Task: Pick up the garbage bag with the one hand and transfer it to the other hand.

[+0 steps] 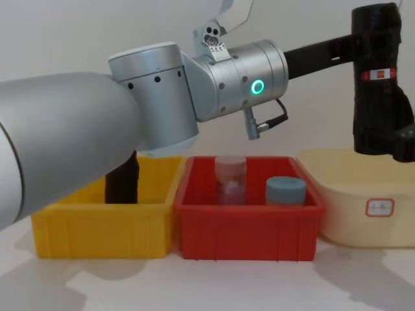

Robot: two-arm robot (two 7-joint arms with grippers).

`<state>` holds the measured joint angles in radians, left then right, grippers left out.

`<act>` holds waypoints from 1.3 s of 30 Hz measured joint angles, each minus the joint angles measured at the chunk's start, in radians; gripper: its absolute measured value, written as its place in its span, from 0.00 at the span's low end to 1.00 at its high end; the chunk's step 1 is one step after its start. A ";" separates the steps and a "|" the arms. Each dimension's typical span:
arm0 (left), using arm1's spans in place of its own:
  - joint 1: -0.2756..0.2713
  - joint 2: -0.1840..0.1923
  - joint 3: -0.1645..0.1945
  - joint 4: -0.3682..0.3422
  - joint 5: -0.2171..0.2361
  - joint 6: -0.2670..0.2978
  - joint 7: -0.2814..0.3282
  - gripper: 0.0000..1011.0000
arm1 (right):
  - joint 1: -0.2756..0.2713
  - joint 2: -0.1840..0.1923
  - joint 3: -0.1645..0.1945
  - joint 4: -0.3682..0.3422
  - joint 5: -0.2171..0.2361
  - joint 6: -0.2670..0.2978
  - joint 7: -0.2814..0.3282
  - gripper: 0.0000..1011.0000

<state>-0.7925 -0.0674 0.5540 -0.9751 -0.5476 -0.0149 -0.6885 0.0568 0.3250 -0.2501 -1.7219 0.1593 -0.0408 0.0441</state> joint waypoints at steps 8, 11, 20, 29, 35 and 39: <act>0.000 -0.001 0.001 -0.001 -0.001 0.002 0.000 0.44 | 0.036 -0.016 -0.004 0.041 -0.022 -0.004 0.000 0.99; 0.000 -0.001 0.001 -0.001 -0.001 0.003 0.000 0.44 | 0.048 -0.022 -0.005 0.054 -0.026 -0.004 0.000 0.99; 0.000 -0.001 0.001 -0.001 -0.002 0.004 0.000 0.44 | 0.094 -0.046 -0.008 0.111 -0.042 -0.004 0.002 0.99; 0.000 -0.001 0.001 -0.001 -0.002 0.004 0.000 0.44 | 0.132 -0.071 -0.008 0.149 -0.057 0.009 0.000 0.98; 0.000 -0.001 0.001 -0.001 -0.002 0.004 0.000 0.44 | 0.149 -0.084 -0.007 0.163 -0.066 0.022 -0.009 0.85; 0.000 -0.001 0.001 -0.001 -0.002 0.004 0.000 0.44 | 0.158 -0.093 -0.004 0.170 -0.073 0.032 -0.015 0.76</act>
<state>-0.7921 -0.0680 0.5552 -0.9760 -0.5491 -0.0108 -0.6886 0.2144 0.2318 -0.2536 -1.5515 0.0859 -0.0092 0.0292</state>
